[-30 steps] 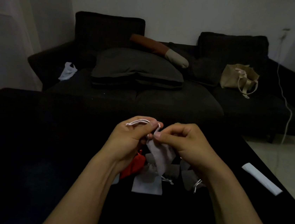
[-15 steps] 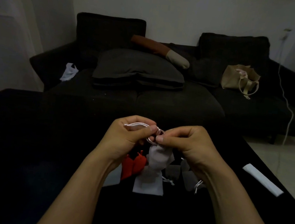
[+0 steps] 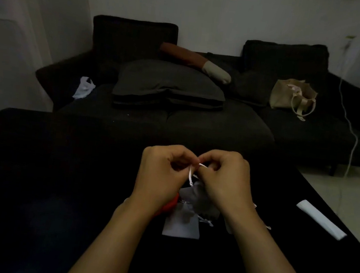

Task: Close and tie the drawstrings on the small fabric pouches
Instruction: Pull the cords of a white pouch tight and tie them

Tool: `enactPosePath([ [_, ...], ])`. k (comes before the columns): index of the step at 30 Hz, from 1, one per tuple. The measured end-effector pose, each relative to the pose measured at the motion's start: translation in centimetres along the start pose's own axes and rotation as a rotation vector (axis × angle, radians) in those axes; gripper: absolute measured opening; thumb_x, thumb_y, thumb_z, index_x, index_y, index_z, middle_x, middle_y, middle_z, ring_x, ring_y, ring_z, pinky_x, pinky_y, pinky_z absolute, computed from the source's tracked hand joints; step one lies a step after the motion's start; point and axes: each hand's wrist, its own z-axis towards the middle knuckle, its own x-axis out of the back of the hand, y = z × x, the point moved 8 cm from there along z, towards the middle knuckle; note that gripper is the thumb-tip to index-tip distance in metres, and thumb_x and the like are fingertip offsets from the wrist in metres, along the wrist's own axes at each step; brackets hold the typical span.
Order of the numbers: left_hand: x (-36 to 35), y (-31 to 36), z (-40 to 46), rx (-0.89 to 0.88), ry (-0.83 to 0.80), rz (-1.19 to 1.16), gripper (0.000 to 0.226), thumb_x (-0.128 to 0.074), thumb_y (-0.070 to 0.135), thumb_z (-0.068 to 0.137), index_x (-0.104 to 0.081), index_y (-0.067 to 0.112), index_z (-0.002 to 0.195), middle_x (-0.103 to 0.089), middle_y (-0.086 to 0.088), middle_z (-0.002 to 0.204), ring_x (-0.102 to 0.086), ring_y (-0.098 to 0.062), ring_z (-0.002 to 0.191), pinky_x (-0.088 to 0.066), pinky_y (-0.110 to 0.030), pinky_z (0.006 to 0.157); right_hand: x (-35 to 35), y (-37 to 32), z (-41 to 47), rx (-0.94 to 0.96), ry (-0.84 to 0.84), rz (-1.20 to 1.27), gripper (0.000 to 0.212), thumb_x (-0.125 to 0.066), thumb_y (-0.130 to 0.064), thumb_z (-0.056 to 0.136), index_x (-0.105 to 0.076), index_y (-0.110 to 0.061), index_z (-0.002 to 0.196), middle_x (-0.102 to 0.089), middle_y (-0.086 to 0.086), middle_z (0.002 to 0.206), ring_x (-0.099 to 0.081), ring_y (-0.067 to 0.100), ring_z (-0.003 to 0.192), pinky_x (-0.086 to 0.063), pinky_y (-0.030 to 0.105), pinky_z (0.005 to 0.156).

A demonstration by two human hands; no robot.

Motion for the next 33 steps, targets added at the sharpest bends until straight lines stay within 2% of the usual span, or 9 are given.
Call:
enactPosePath([
  [5, -0.4, -0.9, 0.0, 0.182, -0.062, -0.254, 0.021, -0.082, 0.001, 0.072, -0.076, 0.018, 0.082, -0.076, 0.007, 0.073, -0.074, -0.006, 0.073, -0.053, -0.014, 0.066, 0.8, 0.1, -0.2, -0.060, 0.067, 0.087, 0.015, -0.076, -0.011, 0.074, -0.077, -0.026, 0.073, -0.065, -0.003, 0.056, -0.064, 0.011, 0.055, -0.058, 0.038, 0.060],
  [15, -1.5, -0.7, -0.1, 0.229, -0.058, -0.418, 0.016, -0.076, -0.003, 0.078, -0.078, 0.009, 0.088, -0.078, 0.001, 0.079, -0.075, -0.011, 0.079, -0.054, -0.017, 0.070, 1.0, 0.1, -0.4, -0.047, 0.097, 0.078, 0.015, -0.073, -0.012, 0.078, -0.076, -0.026, 0.076, -0.067, -0.011, 0.062, -0.065, -0.001, 0.061, -0.057, 0.022, 0.060],
  [17, -1.7, -0.7, 0.1, 0.193, -0.096, -0.323, 0.018, -0.074, 0.001, 0.081, -0.078, 0.014, 0.093, -0.078, 0.004, 0.084, -0.074, -0.007, 0.084, -0.055, -0.018, 0.074, 1.2, 0.1, -0.4, -0.026, 0.123, 0.034, 0.012, -0.074, -0.015, 0.076, -0.076, -0.027, 0.075, -0.066, -0.012, 0.060, -0.062, -0.001, 0.058, -0.053, 0.021, 0.056],
  [20, -1.8, 0.1, 0.4, -0.060, -0.136, 0.065, 0.017, -0.073, 0.011, 0.085, -0.078, 0.020, 0.098, -0.073, 0.009, 0.090, -0.068, 0.000, 0.085, -0.052, -0.014, 0.078, 1.1, 0.3, -0.4, -0.017, 0.125, -0.005, 0.014, -0.074, -0.014, 0.074, -0.075, -0.027, 0.071, -0.063, -0.012, 0.056, -0.060, -0.001, 0.056, -0.045, 0.014, 0.051],
  [23, -1.8, 0.7, 0.2, -0.219, -0.091, 0.261, 0.012, -0.071, 0.012, 0.086, -0.075, 0.019, 0.095, -0.069, 0.007, 0.090, -0.063, -0.001, 0.082, -0.047, -0.011, 0.075, 0.2, 0.8, -0.1, -0.067, 0.001, 0.157, 0.017, -0.074, -0.008, 0.075, -0.076, -0.024, 0.071, -0.064, -0.005, 0.056, -0.061, 0.003, 0.055, -0.054, 0.022, 0.056],
  [25, -1.6, 0.8, 0.1, -0.260, -0.057, 0.321, 0.010, -0.070, 0.013, 0.085, -0.074, 0.018, 0.094, -0.067, 0.006, 0.090, -0.061, -0.001, 0.080, -0.044, -0.008, 0.073, -0.5, 1.1, 0.0, -0.127, -0.095, 0.356, 0.018, -0.074, -0.001, 0.075, -0.077, -0.019, 0.074, -0.067, 0.001, 0.058, -0.062, 0.008, 0.058, -0.055, 0.031, 0.063],
  [28, -1.0, 0.6, 0.2, -0.271, -0.012, 0.325, 0.012, -0.073, 0.009, 0.083, -0.074, 0.015, 0.092, -0.067, 0.005, 0.090, -0.061, -0.002, 0.079, -0.042, -0.007, 0.072, -1.1, 1.2, 0.0, -0.212, -0.197, 0.562, 0.015, -0.071, 0.003, 0.079, -0.077, -0.009, 0.086, -0.073, 0.022, 0.081, -0.067, 0.020, 0.074, -0.056, 0.035, 0.074],
  [30, -0.7, 0.8, 0.1, -0.263, 0.023, 0.294, 0.012, -0.074, 0.006, 0.082, -0.075, 0.013, 0.092, -0.068, 0.004, 0.089, -0.061, -0.001, 0.080, -0.043, -0.007, 0.073, -1.0, 1.1, 0.0, -0.214, -0.232, 0.606, 0.014, -0.070, 0.002, 0.081, -0.077, -0.006, 0.091, -0.075, 0.020, 0.088, -0.071, 0.023, 0.081, -0.056, 0.030, 0.077],
  [33, -0.1, 0.8, 0.1, -0.192, 0.079, 0.182, 0.013, -0.075, 0.006, 0.081, -0.077, 0.014, 0.091, -0.071, 0.005, 0.088, -0.065, -0.003, 0.081, -0.049, -0.011, 0.072, -0.7, 0.7, 0.0, -0.166, -0.242, 0.595, 0.015, -0.071, 0.001, 0.081, -0.077, -0.005, 0.093, -0.076, 0.016, 0.087, -0.073, 0.028, 0.088, -0.058, 0.035, 0.081],
])
